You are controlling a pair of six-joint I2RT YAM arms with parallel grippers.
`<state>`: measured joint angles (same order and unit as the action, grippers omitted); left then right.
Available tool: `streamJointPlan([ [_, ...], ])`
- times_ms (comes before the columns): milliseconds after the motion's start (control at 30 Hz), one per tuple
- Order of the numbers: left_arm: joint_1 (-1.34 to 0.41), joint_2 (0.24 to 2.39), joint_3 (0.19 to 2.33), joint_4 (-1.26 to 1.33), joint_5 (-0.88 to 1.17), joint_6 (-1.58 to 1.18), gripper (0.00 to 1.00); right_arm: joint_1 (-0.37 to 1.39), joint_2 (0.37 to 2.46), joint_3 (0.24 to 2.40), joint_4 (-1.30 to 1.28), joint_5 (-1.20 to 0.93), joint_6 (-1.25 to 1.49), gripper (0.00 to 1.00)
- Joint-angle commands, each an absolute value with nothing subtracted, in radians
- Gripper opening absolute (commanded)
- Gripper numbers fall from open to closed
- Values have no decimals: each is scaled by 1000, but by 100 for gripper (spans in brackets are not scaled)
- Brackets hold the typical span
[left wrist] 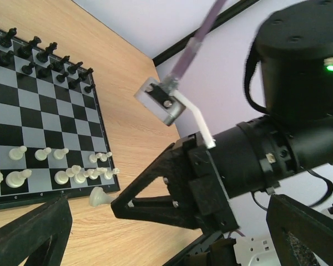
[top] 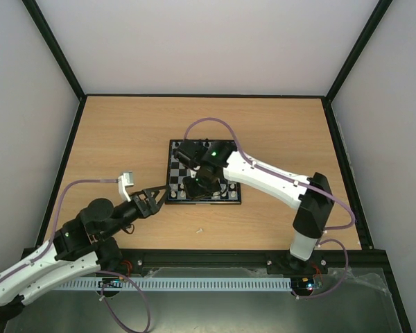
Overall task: Set up the chess pieces on the board
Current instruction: Place the chess piece on the chessboard.
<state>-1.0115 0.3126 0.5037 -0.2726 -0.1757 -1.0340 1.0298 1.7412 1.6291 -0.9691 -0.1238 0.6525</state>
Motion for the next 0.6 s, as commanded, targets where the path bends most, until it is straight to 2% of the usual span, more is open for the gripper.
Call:
streamJointPlan([
  [0, -1015, 279, 507, -322, -175, -988, 99, 998, 1807, 1685, -1132, -114, 606, 8],
  [567, -1015, 222, 490, -334, -173, -948, 99, 883, 2009, 1746, -1183, -127, 511, 8],
])
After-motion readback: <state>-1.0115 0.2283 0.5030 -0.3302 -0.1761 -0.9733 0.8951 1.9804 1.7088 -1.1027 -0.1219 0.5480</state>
